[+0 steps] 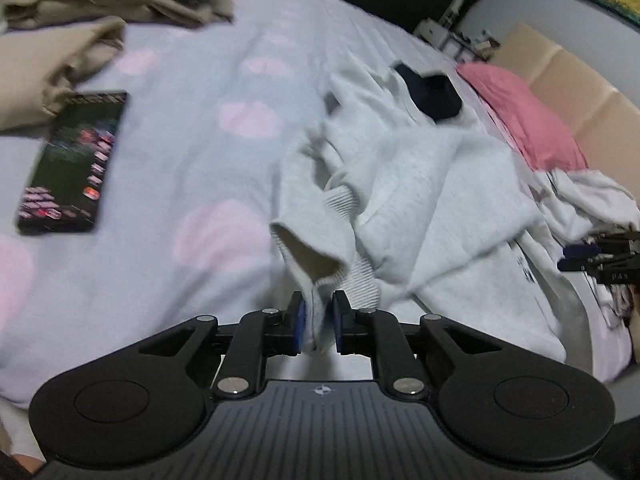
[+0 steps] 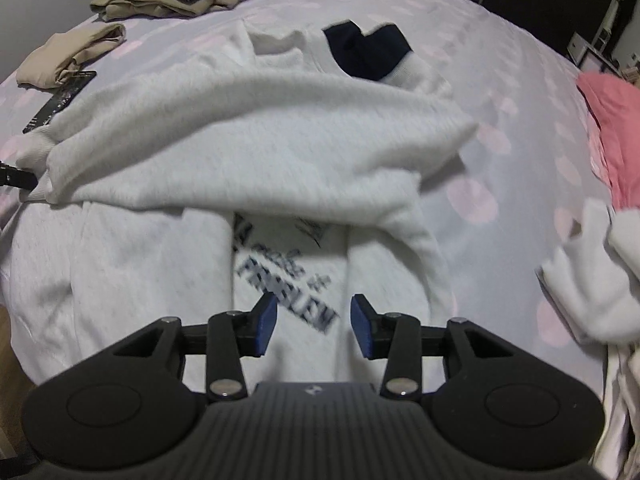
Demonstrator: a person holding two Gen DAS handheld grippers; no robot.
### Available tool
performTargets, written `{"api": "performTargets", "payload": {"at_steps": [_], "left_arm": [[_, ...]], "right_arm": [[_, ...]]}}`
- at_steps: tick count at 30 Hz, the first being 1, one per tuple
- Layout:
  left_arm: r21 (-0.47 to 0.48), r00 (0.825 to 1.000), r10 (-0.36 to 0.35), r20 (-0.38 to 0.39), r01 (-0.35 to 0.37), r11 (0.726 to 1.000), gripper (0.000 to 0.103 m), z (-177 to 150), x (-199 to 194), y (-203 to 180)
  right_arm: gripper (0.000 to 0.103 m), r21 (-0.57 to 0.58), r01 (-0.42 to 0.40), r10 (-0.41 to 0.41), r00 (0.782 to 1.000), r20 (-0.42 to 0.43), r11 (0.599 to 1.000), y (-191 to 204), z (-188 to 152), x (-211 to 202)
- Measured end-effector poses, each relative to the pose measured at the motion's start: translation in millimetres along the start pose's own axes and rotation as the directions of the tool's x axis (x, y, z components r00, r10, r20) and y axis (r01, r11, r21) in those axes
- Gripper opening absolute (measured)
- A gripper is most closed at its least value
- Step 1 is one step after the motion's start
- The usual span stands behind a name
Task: Fold clothes
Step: 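Lay the held sleeve cuff across the sweatshirt body and open the left tool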
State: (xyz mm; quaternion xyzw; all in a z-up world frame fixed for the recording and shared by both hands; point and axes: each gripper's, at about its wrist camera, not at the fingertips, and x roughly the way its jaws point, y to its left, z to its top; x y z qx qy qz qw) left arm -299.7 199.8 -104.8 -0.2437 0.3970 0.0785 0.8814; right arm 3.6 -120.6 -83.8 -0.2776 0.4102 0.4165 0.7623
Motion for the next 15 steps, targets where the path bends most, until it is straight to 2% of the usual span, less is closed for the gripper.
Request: {"api": "performTargets", "payload": {"at_steps": [2, 4, 7, 9, 12, 15], "left_arm": [[-0.037, 1.0, -0.004, 0.029, 0.005, 0.999, 0.011, 1.5, -7.4, 10.3], [-0.08, 0.998, -0.02, 0.053, 0.024, 0.997, 0.011, 4.3, -12.9, 16.5], [-0.112, 0.997, -0.043, 0.062, 0.05, 0.992, 0.011, 4.0, -9.2, 20.4], [-0.119, 0.997, -0.055, 0.052, 0.061, 0.991, 0.011, 1.8, -3.1, 20.0], [-0.105, 0.997, -0.058, 0.043, 0.062, 0.993, 0.011, -2.4, 3.4, 13.4], [-0.075, 0.998, -0.055, 0.04, 0.058, 0.996, 0.011, -4.2, 7.5, 4.5]], "right_arm": [[0.046, 0.024, -0.028, 0.028, 1.0, 0.011, 0.999, 2.8, 7.3, 5.5], [0.047, 0.101, -0.073, 0.071, 0.997, 0.017, 0.992, 0.6, 14.4, 13.0], [0.047, 0.248, -0.14, 0.138, 0.99, 0.027, 0.958, -4.3, 23.2, 28.3], [0.048, 0.338, -0.175, 0.171, 0.984, 0.041, 0.925, -6.6, 27.2, 38.5], [0.057, 0.475, -0.208, 0.197, 0.978, 0.074, 0.855, -11.2, 31.5, 52.4], [0.057, 0.572, -0.214, 0.199, 0.976, 0.09, 0.791, -14.4, 35.3, 64.2]]}}
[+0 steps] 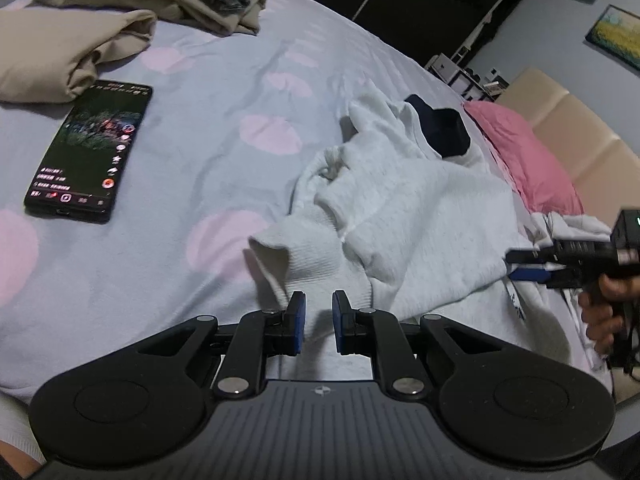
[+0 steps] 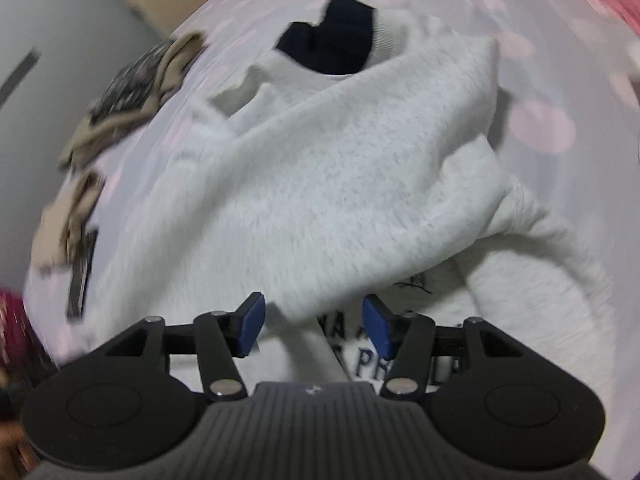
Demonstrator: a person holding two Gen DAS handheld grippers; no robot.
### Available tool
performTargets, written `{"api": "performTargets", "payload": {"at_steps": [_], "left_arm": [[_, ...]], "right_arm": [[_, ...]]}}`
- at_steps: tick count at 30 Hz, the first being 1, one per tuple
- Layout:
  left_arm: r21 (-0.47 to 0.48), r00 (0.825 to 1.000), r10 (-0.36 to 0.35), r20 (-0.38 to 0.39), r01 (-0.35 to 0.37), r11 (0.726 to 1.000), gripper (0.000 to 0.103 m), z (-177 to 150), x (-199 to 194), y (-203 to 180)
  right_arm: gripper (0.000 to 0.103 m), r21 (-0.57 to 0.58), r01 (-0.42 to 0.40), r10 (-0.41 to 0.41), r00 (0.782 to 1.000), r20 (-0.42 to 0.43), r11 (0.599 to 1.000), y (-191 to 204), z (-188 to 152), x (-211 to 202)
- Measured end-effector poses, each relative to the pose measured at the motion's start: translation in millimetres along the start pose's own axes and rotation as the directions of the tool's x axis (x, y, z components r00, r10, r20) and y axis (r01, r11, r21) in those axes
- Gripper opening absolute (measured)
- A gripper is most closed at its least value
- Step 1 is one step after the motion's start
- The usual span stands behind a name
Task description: Fold clothes
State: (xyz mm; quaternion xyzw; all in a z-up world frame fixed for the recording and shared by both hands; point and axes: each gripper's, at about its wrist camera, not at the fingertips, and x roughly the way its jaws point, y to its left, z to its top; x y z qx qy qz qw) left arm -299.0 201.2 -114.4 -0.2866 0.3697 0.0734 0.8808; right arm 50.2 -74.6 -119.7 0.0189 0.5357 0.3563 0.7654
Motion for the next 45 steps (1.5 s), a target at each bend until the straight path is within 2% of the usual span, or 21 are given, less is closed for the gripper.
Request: {"api": "performTargets", "payload": {"at_steps": [2, 3, 5, 10, 15, 18, 20, 22, 23, 25, 28, 30, 34, 35, 36, 37, 38, 39, 40, 42, 45], "left_arm": [[0.022, 1.0, 0.001, 0.003, -0.001, 1.0, 0.011, -0.4, 0.3, -6.0], [0.033, 1.0, 0.001, 0.004, -0.001, 0.999, 0.011, -0.5, 0.2, -8.9], [0.053, 1.0, -0.001, 0.012, 0.001, 0.999, 0.011, 0.0, -1.4, -14.2], [0.087, 0.999, -0.016, 0.029, 0.014, 0.996, 0.011, 0.4, -6.0, -24.7], [0.103, 1.0, -0.016, 0.023, 0.013, 0.995, 0.011, -1.1, -3.2, -28.7], [0.136, 0.999, -0.008, 0.036, 0.003, 0.991, 0.011, 2.7, -2.5, -36.4], [0.173, 0.998, -0.005, 0.059, -0.005, 0.985, 0.011, 7.2, -4.5, -44.2], [0.203, 0.997, 0.011, 0.073, -0.026, 0.979, 0.014, 13.0, -3.5, -50.6], [0.217, 0.997, 0.026, 0.073, -0.041, 0.975, 0.016, 15.4, -0.9, -52.5], [0.239, 0.996, 0.059, 0.065, -0.073, 0.968, 0.02, 18.1, 7.2, -53.4], [0.249, 0.996, 0.092, 0.018, -0.093, 0.964, 0.02, 15.2, 21.5, -47.8], [0.263, 0.995, 0.104, -0.005, -0.099, 0.96, 0.02, 10.8, 28.3, -44.7], [0.286, 0.992, 0.123, -0.025, -0.111, 0.952, 0.02, 1.9, 36.6, -39.4], [0.28, 0.992, 0.12, -0.024, -0.109, 0.954, 0.02, 1.6, 36.1, -38.5], [0.276, 0.992, 0.12, -0.025, -0.109, 0.955, 0.021, 1.8, 35.5, -38.3], [0.277, 0.992, 0.122, -0.027, -0.11, 0.955, 0.021, 2.1, 35.0, -39.0], [0.282, 0.992, 0.125, -0.028, -0.112, 0.953, 0.02, 2.5, 33.9, -40.6], [0.289, 0.992, 0.126, -0.028, -0.113, 0.951, 0.02, 2.7, 32.0, -42.3], [0.292, 0.992, 0.123, -0.02, -0.112, 0.95, 0.02, 2.5, 28.3, -44.2], [0.286, 0.996, 0.087, 0.018, -0.088, 0.954, 0.021, 0.4, 14.8, -47.9], [0.291, 0.998, 0.062, 0.02, -0.065, 0.955, 0.021, -5.0, 3.4, -55.3]], "right_arm": [[0.035, 0.024, 0.024, -0.023, 1.0, -0.016, 0.999, 0.7, 3.3, 4.3], [0.01, 0.035, 0.041, -0.04, 0.999, -0.03, 0.999, 0.6, 5.6, 4.3], [0.009, 0.074, 0.042, -0.038, 0.998, -0.05, 0.996, -2.3, 10.7, -4.1], [0.005, 0.128, -0.05, 0.055, 0.998, -0.034, 0.99, -16.5, 15.9, -46.0], [0.002, 0.118, 0.052, -0.047, 0.998, -0.043, 0.992, -41.5, 9.1, -58.4], [0.007, 0.097, 0.103, -0.092, 0.989, -0.112, 0.99, -51.3, -4.6, -37.2], [0.02, 0.018, 0.124, -0.121, 0.985, -0.119, 0.992, -42.4, -6.7, -30.6], [0.042, -0.066, 0.131, -0.134, 0.99, -0.044, 0.989, -28.0, -3.4, -36.6], [0.044, -0.08, 0.115, -0.116, 0.993, -0.01, 0.99, -22.9, -0.9, -40.1], [0.05, -0.039, 0.07, -0.07, 0.998, 0.0, 0.997, -21.3, 2.3, -40.0], [0.054, 0.072, -0.004, 0.009, 0.997, -0.07, 0.997, -25.3, -3.6, -21.3], [0.054, 0.091, -0.016, 0.026, 0.995, -0.1, 0.996, -22.1, -9.0, -10.3], [0.054, 0.066, -0.066, 0.067, 0.998, -0.017, 0.996, -7.8, -10.6, -0.9], [0.053, 0.057, -0.072, 0.071, 0.997, 0.017, 0.996, -3.8, -9.3, -0.2], [0.047, 0.045, -0.068, 0.067, 0.997, 0.024, 0.997, -0.8, -8.4, 1.1], [0.021, 0.032, -0.063, 0.062, 0.998, 0.023, 0.998, 2.0, -7.8, 2.5], [0.009, 0.01, -0.025, 0.025, 1.0, -0.004, 1.0, 5.2, -6.5, 6.1], [0.008, -0.002, 0.009, -0.009, 0.999, -0.037, 1.0, 6.3, -5.5, 8.5], [0.007, 0.011, -0.003, 0.003, 0.999, -0.047, 1.0, 3.4, -3.8, 5.7], [0.006, 0.041, -0.054, 0.055, 0.997, -0.044, 0.998, -2.9, 1.2, -3.8], [0.006, 0.041, -0.139, 0.141, 0.989, -0.033, 0.989, -9.5, 7.6, -23.8]]}}
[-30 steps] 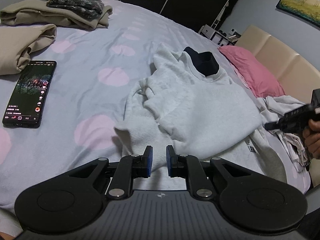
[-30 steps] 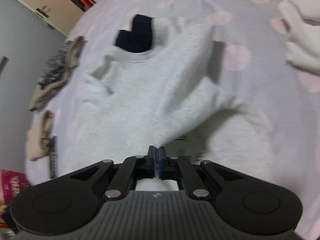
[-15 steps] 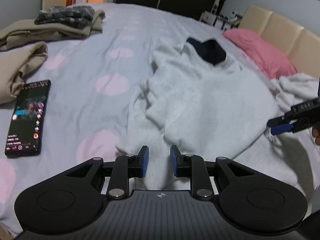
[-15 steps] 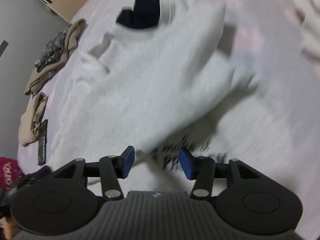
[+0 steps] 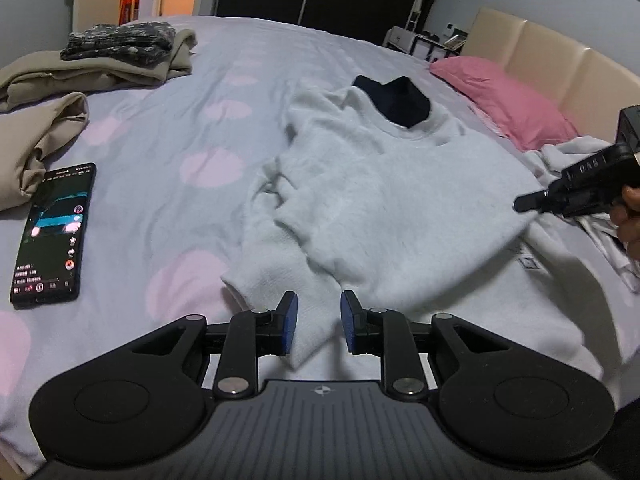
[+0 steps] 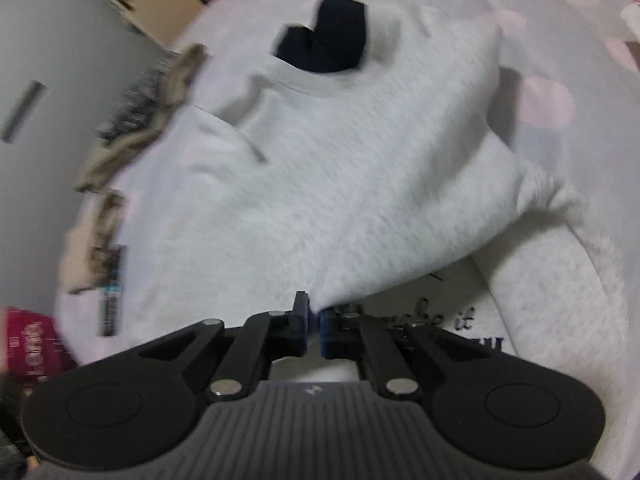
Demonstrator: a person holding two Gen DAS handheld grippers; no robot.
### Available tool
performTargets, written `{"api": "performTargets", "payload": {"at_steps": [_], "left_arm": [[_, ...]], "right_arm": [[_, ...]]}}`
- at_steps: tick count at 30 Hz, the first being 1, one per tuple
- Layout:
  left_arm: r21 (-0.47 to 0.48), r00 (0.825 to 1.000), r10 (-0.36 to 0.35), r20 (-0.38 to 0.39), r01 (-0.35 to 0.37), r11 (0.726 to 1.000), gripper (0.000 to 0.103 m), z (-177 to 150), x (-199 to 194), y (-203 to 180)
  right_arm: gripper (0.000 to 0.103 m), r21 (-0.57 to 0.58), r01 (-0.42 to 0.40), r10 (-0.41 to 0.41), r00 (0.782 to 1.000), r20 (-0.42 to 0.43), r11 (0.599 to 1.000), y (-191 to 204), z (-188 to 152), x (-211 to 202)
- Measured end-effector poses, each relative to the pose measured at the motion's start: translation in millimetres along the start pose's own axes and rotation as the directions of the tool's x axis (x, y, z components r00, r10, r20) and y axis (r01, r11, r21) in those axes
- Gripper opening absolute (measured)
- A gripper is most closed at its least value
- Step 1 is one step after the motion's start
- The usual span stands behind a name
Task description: Fold clothes
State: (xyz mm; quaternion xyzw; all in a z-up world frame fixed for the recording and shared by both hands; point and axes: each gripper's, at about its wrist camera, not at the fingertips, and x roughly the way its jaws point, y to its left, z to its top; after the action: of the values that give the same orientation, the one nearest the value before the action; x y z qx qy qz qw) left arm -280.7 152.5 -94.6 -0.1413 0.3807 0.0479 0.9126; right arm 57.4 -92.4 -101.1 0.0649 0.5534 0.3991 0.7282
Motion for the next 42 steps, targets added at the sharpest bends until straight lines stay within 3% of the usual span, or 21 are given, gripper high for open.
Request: {"api": "performTargets", "payload": {"at_steps": [1, 5, 8, 9, 10, 16, 19, 22, 26, 28, 30, 31, 33, 35, 36, 39, 42], "left_arm": [[0.01, 1.0, 0.0, -0.002, 0.0, 1.0, 0.021, -0.2, -1.6, -3.5], [0.037, 1.0, 0.004, -0.024, -0.003, 0.999, 0.021, 0.0, 0.6, -12.9], [0.054, 0.999, 0.008, -0.031, -0.007, 0.999, 0.021, 0.5, 3.9, -19.7], [0.06, 1.0, 0.01, -0.026, -0.009, 0.998, 0.021, 1.1, 4.1, -22.7], [0.066, 1.0, 0.013, -0.016, -0.012, 0.998, 0.021, 2.6, 3.9, -26.2], [0.11, 0.998, -0.011, 0.056, 0.005, 0.994, 0.031, 18.3, 9.2, -50.4], [0.174, 0.998, 0.051, -0.038, -0.043, 0.984, 0.032, 19.6, 36.1, -59.9], [0.133, 0.982, 0.091, -0.165, -0.069, 0.989, 0.032, 11.3, 60.8, -48.9], [0.072, 0.973, 0.083, -0.214, -0.069, 0.995, 0.033, 2.8, 62.8, -37.9], [0.091, 0.969, 0.093, -0.228, -0.074, 0.993, 0.033, -0.2, 60.9, -39.0], [0.104, 0.966, 0.105, -0.238, -0.082, 0.991, 0.034, -2.0, 58.1, -40.1], [0.108, 0.965, 0.108, -0.239, -0.084, 0.991, 0.034, -2.2, 55.5, -41.6], [0.103, 0.971, 0.086, -0.222, -0.064, 0.993, 0.033, 0.9, 47.2, -44.9], [0.107, 0.986, 0.052, -0.159, -0.035, 0.994, 0.033, 5.9, 32.3, -49.4], [0.116, 0.993, 0.038, -0.112, -0.025, 0.993, 0.033, 9.2, 23.8, -52.4], [0.149, 1.0, 0.015, -0.002, -0.014, 0.989, 0.033, 23.4, 9.6, -62.6], [0.174, 0.999, -0.004, 0.032, -0.002, 0.985, 0.033, 41.7, 14.9, -74.0]], "right_arm": [[0.006, 0.0, -0.002, 0.002, 1.0, -0.001, 1.0, -2.2, 0.2, -6.0], [0.006, -0.034, 0.131, -0.133, 0.99, -0.04, 0.991, -14.1, -8.1, -5.2], [0.024, -0.06, 0.209, -0.212, 0.976, -0.053, 0.976, -20.7, -16.3, 0.9], [0.036, -0.071, 0.215, -0.219, 0.974, -0.061, 0.974, -20.9, -18.8, 2.3], [0.039, -0.089, 0.207, -0.214, 0.974, -0.074, 0.974, -19.4, -20.3, 2.1], [0.04, -0.2, 0.254, -0.269, 0.962, -0.049, 0.946, -10.3, -19.0, -15.3], [0.04, -0.255, 0.311, -0.332, 0.943, -0.041, 0.916, -10.5, -18.3, -26.6], [0.04, -0.344, 0.407, -0.421, 0.906, 0.036, 0.846, -3.7, -16.5, -34.5], [0.04, -0.405, 0.378, -0.32, 0.925, 0.205, 0.833, 6.7, -15.2, -48.3], [0.04, -0.42, 0.355, -0.283, 0.932, 0.226, 0.836, 8.7, -15.5, -42.3], [0.04, -0.426, 0.321, -0.26, 0.946, 0.196, 0.846, 7.6, -16.0, -25.0], [0.04, -0.427, 0.322, -0.293, 0.947, 0.136, 0.845, 3.5, -19.6, -10.1], [0.04, -0.432, 0.338, -0.379, 0.926, -0.008, 0.836, -6.4, -28.1, 23.2], [0.041, -0.47, 0.345, -0.42, 0.905, -0.062, 0.812, -10.4, -40.8, 39.4], [0.041, -0.496, 0.337, -0.419, 0.906, -0.06, 0.8, -7.2, -43.1, 39.1], [0.039, -0.48, 0.268, -0.326, 0.944, -0.04, 0.835, 2.2, -33.6, 13.6], [0.04, -0.416, 0.259, -0.26, 0.964, 0.054, 0.872, 1.8, -18.5, -23.2]]}}
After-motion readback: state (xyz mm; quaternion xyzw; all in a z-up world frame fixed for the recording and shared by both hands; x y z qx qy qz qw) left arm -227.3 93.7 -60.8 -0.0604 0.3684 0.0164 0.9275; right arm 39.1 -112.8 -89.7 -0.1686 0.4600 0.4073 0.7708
